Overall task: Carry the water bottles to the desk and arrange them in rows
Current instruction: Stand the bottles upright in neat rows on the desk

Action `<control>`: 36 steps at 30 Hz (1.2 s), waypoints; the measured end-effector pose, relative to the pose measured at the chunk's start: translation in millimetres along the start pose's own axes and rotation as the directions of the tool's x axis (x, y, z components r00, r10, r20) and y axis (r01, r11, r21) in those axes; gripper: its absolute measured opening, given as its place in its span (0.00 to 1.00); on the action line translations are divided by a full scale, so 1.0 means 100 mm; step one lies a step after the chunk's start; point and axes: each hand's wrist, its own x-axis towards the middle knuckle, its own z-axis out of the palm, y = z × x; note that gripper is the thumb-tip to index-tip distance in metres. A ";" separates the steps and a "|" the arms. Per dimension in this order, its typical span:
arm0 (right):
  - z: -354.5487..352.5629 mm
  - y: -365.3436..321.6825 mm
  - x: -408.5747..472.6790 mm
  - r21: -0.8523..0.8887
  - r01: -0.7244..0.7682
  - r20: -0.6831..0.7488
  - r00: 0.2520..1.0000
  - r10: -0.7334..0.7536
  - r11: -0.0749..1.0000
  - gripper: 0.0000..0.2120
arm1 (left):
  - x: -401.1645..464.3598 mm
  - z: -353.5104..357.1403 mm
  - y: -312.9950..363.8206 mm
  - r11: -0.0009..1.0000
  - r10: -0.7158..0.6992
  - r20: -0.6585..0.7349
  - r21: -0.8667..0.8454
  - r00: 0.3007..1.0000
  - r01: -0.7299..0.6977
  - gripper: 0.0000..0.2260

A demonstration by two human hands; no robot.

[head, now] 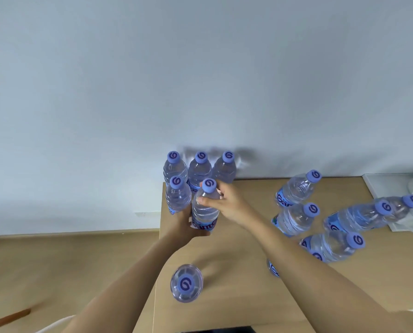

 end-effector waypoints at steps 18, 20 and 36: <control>0.06 0.36 0.18 -0.106 0.093 -0.016 0.995 -0.095 0.990 0.17 | 0.04 0.18 -0.15 0.741 -0.141 -0.179 0.633 0.974 0.224 0.24; 0.05 0.36 0.21 -0.136 0.109 -0.011 0.994 -0.111 0.985 0.17 | 0.07 0.20 -0.15 0.775 -0.220 -0.125 0.580 0.967 0.251 0.26; -0.11 0.33 0.44 -0.306 0.242 -0.023 0.965 -0.261 0.921 0.23 | 0.37 0.46 -0.24 0.927 -0.356 -0.020 0.120 0.934 0.356 0.19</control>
